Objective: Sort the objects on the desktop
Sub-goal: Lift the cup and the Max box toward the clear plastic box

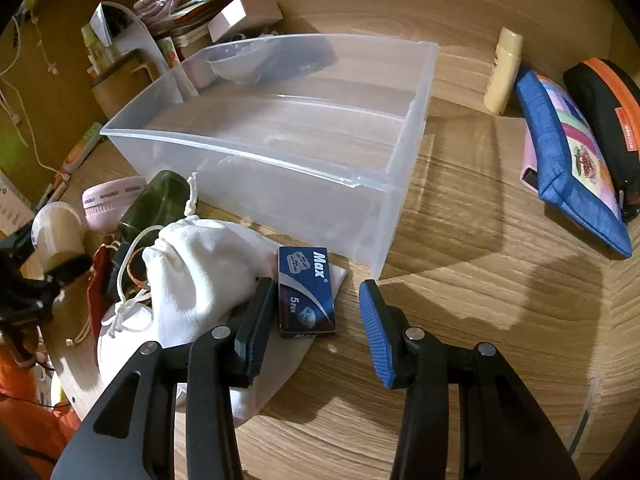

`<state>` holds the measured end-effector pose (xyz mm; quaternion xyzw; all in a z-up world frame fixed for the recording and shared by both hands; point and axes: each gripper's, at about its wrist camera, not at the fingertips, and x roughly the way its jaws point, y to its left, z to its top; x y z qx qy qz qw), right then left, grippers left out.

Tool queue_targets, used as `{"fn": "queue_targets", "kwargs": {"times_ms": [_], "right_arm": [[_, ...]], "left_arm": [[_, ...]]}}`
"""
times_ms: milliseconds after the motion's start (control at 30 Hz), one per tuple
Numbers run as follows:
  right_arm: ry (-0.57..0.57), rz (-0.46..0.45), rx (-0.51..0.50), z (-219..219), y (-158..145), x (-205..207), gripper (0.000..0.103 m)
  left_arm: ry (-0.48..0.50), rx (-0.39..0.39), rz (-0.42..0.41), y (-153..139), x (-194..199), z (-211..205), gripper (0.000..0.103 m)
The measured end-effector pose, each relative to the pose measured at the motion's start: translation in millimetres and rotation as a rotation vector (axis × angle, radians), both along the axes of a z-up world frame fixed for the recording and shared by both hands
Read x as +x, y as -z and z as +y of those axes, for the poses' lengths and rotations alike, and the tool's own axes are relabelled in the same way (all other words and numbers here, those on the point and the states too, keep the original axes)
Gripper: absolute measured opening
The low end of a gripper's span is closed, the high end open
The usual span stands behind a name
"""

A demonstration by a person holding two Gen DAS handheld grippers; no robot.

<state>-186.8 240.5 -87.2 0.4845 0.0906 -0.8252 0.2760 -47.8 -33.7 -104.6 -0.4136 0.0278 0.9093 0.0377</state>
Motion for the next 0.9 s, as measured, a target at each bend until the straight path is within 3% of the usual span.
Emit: {"fn": "queue_targets", "kwargs": {"times_ms": [33,367,567,900], "right_arm": [[-0.009,-0.015,-0.013,-2,0,0,0.025],[0.051,0.053,0.033,-6,-8,21,0.024],[0.074,0.120,-0.001,2,-31,44,0.024],[0.053,0.221,-0.072,-4,-71,73,0.025]], "left_arm": [[0.002,0.010,0.009,1,2,-2,0.073],[0.000,0.017,0.063,-16,10,-10,0.066],[-0.011,0.033,0.107,-34,9,-20,0.066],[-0.015,0.058,0.101,-43,6,-27,0.066]]}}
